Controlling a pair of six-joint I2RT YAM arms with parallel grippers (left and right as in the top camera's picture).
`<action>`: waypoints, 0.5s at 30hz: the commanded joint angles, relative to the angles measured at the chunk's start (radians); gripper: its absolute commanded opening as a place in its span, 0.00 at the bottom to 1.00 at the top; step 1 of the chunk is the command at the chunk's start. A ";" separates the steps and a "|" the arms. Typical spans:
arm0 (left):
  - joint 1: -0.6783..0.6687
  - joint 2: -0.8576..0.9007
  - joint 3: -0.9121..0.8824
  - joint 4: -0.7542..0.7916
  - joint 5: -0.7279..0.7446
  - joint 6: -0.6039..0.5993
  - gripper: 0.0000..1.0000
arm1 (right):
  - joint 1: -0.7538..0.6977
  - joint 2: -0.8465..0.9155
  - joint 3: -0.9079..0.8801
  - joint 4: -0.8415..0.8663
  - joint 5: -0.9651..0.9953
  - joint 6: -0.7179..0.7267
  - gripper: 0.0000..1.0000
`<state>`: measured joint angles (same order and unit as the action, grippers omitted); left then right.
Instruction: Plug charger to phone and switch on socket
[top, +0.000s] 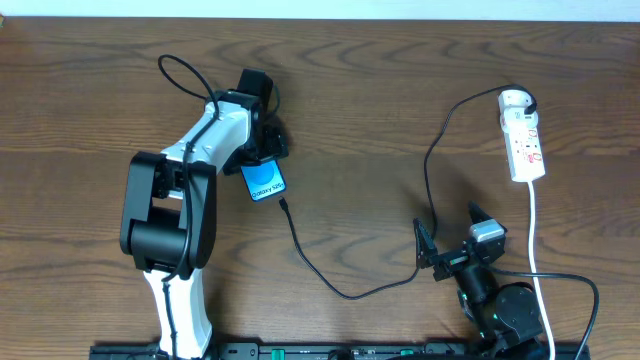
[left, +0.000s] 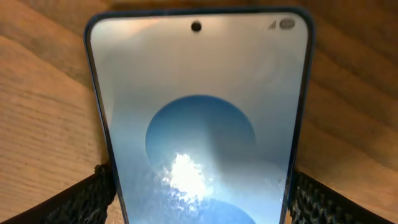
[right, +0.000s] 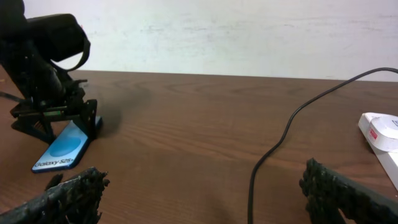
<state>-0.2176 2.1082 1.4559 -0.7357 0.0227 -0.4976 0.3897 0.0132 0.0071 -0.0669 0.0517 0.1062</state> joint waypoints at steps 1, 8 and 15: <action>0.011 0.127 -0.048 0.013 -0.011 0.005 0.89 | -0.005 0.000 -0.002 -0.004 0.001 0.012 0.99; 0.010 0.134 -0.048 -0.019 0.051 0.006 0.88 | -0.005 0.000 -0.002 -0.004 0.001 0.012 0.99; 0.010 0.134 -0.048 -0.045 0.064 0.006 0.77 | -0.005 0.000 -0.002 -0.004 0.001 0.012 0.99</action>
<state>-0.2100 2.1208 1.4754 -0.7620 0.0383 -0.4950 0.3897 0.0132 0.0071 -0.0669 0.0517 0.1062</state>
